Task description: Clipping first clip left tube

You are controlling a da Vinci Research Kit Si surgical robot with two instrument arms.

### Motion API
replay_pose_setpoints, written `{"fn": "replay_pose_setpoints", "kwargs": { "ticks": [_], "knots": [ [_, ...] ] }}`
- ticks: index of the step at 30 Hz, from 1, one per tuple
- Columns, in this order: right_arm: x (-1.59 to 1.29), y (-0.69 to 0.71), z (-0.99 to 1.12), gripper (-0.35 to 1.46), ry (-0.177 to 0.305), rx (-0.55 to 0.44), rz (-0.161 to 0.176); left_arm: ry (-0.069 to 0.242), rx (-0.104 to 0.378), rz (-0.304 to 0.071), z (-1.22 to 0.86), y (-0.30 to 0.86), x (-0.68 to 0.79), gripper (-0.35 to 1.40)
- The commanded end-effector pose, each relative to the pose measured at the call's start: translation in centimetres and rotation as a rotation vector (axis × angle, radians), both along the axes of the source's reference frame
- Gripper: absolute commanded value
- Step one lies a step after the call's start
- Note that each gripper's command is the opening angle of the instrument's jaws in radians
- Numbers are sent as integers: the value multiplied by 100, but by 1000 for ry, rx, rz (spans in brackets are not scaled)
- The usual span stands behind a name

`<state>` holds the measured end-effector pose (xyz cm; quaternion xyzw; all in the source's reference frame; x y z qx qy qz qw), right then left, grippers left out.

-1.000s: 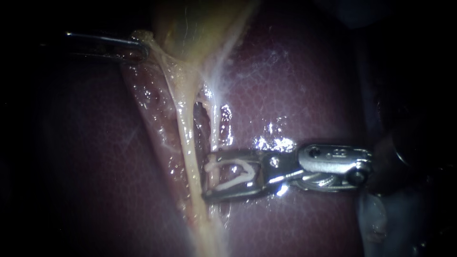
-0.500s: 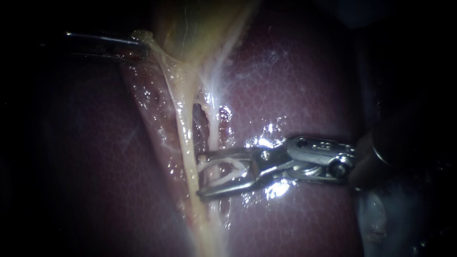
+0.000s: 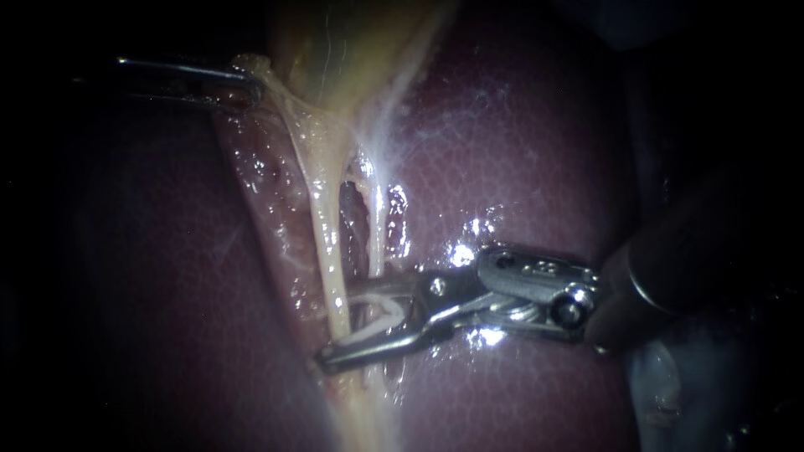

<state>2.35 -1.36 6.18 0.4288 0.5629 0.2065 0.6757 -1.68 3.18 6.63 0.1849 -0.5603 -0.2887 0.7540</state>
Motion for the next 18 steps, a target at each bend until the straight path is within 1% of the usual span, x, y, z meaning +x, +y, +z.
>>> {"fn": "replay_pose_setpoints", "kwargs": {
  "ticks": [1, 8, 14, 18],
  "knots": [
    [1, -1, -2, 48, 8, 9, 0, 0, 0, 0, 0, 0, 0, -35],
    [7, -6, -15, 47, 58, 48, -13, 0, -1, 0, 1, 0, 0, -35],
    [14, -10, -26, 45, 71, 58, -10, 0, -1, 0, 1, 0, 0, -35],
    [16, -13, -30, 38, 71, 70, -10, 0, -1, 0, 1, 0, 0, -35]
  ]
}}
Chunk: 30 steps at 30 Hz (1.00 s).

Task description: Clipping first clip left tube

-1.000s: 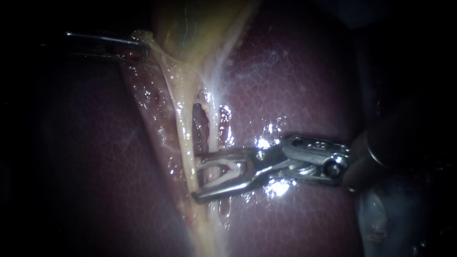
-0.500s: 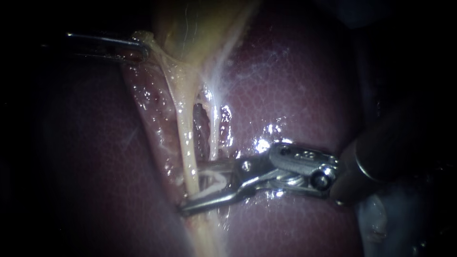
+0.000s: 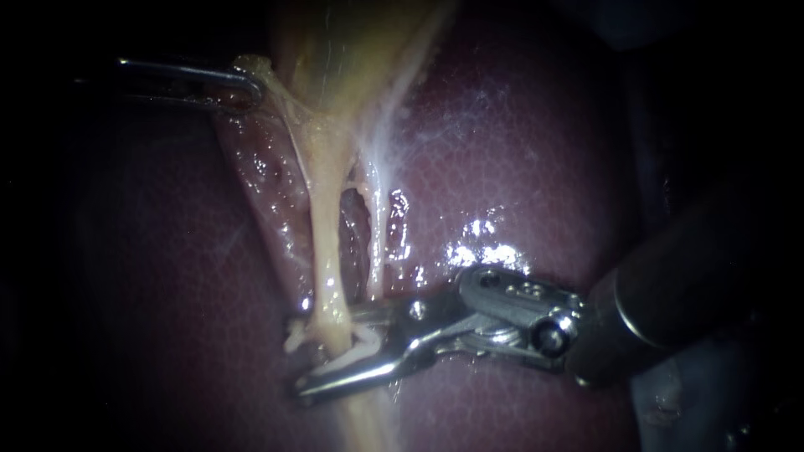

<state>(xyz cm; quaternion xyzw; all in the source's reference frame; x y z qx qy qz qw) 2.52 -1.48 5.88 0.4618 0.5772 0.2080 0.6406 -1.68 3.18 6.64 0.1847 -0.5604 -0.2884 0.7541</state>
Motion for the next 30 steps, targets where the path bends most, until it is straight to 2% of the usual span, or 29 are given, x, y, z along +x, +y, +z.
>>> {"fn": "replay_pose_setpoints", "kwargs": {
  "ticks": [1, 5, 8, 11, 12, 13, 15, 30],
  "knots": [
    [0, 0, 0, 36, 0, -1, -2, 0, 0, 0, 0, 0, 0, -35],
    [-1, -1, 0, 18, -1, 5, -5, 0, 0, 0, 0, 0, 0, -35],
    [-3, -1, 0, -2, -1, 16, -11, 0, 0, 0, 0, 0, 0, -35],
    [-4, -1, 0, -32, 2, 27, -23, 0, 0, 0, 0, 0, 0, -35],
    [-4, -1, 0, -35, 5, 27, -28, 0, 0, 0, 0, 0, 0, -35],
    [-4, -1, 0, -35, 8, 32, -37, 0, 0, 0, 0, 0, 0, -35],
    [-4, -1, -1, -35, -1, 40, -29, 0, 0, 0, 0, 0, 0, -35],
    [-6, 2, 8, -35, -3, 45, -29, 0, 0, 0, 0, 0, 0, -35]
  ]
}}
